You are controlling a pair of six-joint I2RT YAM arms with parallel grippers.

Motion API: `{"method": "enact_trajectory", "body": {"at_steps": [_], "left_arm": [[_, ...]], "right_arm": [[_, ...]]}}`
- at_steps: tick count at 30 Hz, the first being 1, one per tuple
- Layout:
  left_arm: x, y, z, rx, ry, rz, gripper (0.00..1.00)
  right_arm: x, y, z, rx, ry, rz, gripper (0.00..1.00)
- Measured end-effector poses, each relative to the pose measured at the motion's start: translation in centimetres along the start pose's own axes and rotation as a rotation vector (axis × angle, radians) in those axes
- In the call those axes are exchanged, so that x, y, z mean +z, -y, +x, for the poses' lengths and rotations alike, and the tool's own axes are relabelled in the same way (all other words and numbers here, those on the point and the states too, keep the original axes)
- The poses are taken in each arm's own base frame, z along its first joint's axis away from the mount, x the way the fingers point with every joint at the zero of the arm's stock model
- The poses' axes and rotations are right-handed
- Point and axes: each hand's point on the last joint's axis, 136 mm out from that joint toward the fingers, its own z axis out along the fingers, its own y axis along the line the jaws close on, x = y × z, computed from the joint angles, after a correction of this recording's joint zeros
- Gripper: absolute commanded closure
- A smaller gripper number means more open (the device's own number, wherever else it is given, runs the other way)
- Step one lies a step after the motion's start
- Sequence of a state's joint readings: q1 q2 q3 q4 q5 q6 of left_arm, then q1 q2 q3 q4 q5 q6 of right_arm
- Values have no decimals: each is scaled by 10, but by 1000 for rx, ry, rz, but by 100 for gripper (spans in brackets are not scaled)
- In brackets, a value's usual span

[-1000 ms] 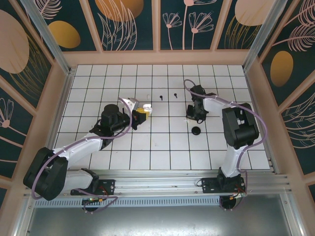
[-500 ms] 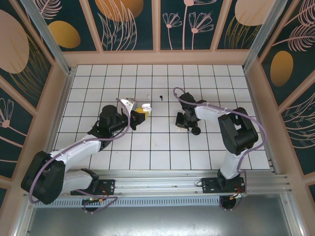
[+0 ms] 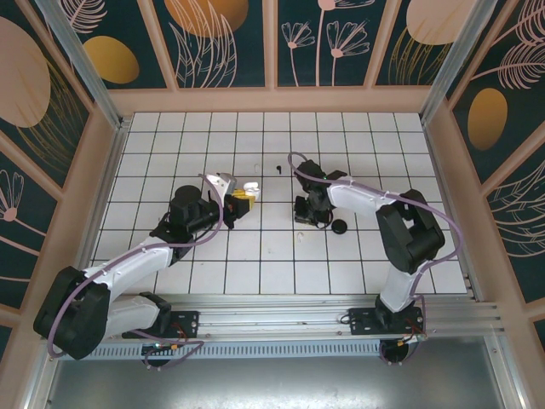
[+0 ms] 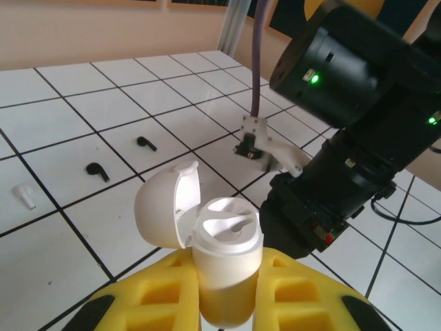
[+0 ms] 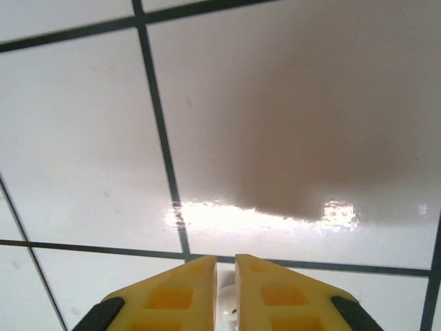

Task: Insert wireless bluetooth earbuds into charging case

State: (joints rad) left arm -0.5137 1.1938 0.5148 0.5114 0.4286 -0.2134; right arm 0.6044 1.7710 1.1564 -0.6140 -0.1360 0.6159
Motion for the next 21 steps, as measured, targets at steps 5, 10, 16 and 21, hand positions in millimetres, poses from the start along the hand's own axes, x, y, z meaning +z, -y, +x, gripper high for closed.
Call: {"method": "enact_trajectory", "body": {"at_steps": [5, 10, 16, 21], "left_arm": [[0, 0, 0, 0, 0, 1, 87], [0, 1, 0, 0, -1, 3, 87], [0, 1, 0, 0, -1, 4, 87], [0, 1, 0, 0, -1, 4, 87]], "right_arm": [[-17, -15, 5, -7, 54, -11, 76], [-17, -26, 22, -24, 58, -4, 76], [-12, -23, 32, -25, 57, 53, 74], [-3, -11, 34, -22, 54, 119, 73]]}}
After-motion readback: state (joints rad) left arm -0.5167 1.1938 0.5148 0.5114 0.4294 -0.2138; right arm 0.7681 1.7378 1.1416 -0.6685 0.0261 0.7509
